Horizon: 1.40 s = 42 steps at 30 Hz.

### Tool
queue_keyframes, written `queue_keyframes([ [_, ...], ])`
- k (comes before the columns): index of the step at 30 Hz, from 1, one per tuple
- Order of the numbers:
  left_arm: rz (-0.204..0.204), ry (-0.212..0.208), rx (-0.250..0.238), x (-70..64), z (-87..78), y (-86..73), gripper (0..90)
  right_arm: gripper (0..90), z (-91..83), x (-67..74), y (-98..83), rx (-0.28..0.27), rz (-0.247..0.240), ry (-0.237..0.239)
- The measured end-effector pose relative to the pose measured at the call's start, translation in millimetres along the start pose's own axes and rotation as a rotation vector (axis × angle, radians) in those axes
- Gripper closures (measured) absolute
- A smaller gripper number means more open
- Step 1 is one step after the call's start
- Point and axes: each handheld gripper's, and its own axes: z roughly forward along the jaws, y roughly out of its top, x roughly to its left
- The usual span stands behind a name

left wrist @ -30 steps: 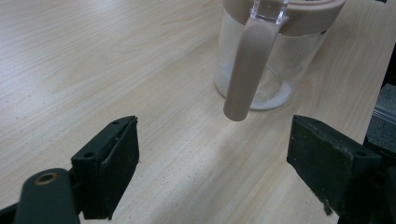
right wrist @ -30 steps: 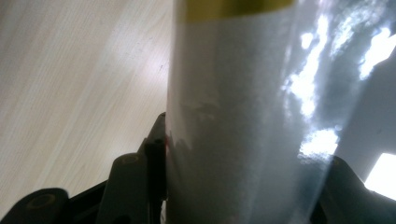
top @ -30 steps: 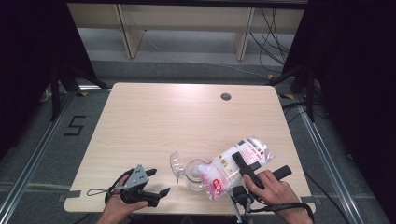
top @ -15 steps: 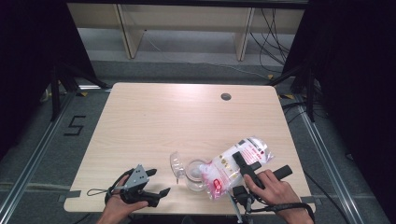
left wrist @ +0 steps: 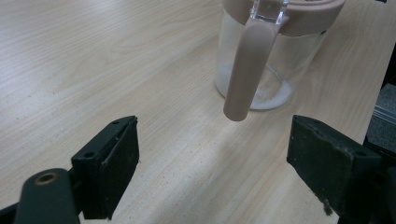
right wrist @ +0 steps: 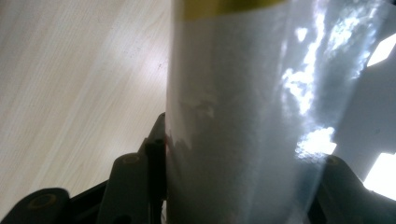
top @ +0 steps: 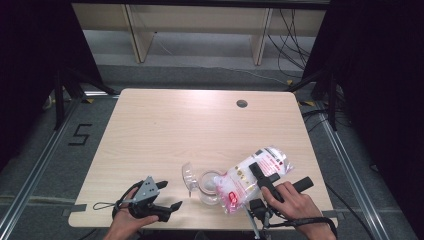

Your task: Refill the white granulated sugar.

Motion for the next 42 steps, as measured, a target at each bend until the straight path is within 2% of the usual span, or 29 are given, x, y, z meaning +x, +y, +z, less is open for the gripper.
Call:
queue_keyframes([
  [2,0.025,-0.002,0.002,1.3,-0.2,0.5,16.4,53.4,0.6,0.7,-0.2,-0.005,-0.005,-0.016],
  [4,0.028,0.000,0.005,1.5,-0.3,0.6,16.4,53.4,-0.6,0.1,-0.5,0.013,-0.005,-0.002],
  [7,0.027,0.001,0.006,1.5,-0.1,0.5,16.4,53.4,-0.4,-1.1,-1.3,0.010,-0.015,-0.016],
  [8,0.003,0.005,0.007,0.2,0.1,-0.1,16.4,53.4,-0.6,-1.6,-1.5,0.012,-0.016,-0.016],
  [9,0.000,0.004,0.006,0.0,0.1,-0.2,16.4,53.4,-1.1,-1.4,-1.6,0.017,-0.008,-0.016],
  [13,0.008,0.003,0.005,0.4,-0.2,0.1,16.4,53.5,-1.2,-2.8,-1.4,0.010,-0.017,-0.023],
  [14,-0.001,0.001,0.000,-0.3,0.1,-0.1,16.4,53.5,-1.3,-2.5,-1.1,0.016,-0.014,-0.015],
  [17,0.009,0.000,0.001,0.3,-0.1,0.2,16.4,53.6,-0.7,-2.3,-0.7,0.016,-0.021,-0.013],
  [18,0.023,-0.002,0.001,1.2,-0.2,0.5,16.4,53.6,-0.8,-2.2,-0.6,0.017,-0.019,-0.016],
  [24,0.024,0.003,0.002,1.1,-0.7,0.7,16.4,53.8,-0.1,-2.3,-0.3,0.010,-0.021,-0.017],
  [27,0.025,0.003,0.002,1.1,-0.8,0.8,16.4,53.8,-0.2,0.1,-1.2,0.007,0.018,-0.010],
  [30,0.028,0.006,0.004,1.5,-1.1,0.8,16.4,53.9,0.5,-4.4,-1.3,-0.013,-0.024,-0.009],
  [35,0.027,0.005,0.002,1.4,-0.9,0.9,16.4,54.1,0.2,-5.9,-1.9,-0.015,-0.038,-0.009],
  [37,0.027,0.006,0.003,1.5,-1.0,0.9,16.4,54.2,-0.1,-5.6,-2.1,-0.017,-0.034,-0.009],
  [38,0.025,0.006,0.002,1.4,-0.9,0.8,16.4,54.2,-0.7,-3.5,-2.3,-0.010,-0.003,-0.006],
  [39,0.025,0.006,0.002,1.4,-1.0,0.8,16.4,54.3,-1.1,-2.7,-2.3,-0.007,0.006,-0.004],
  [42,0.024,0.005,0.003,1.4,-0.9,0.7,16.4,54.4,-1.1,-3.2,-1.9,-0.004,-0.001,-0.003],
])
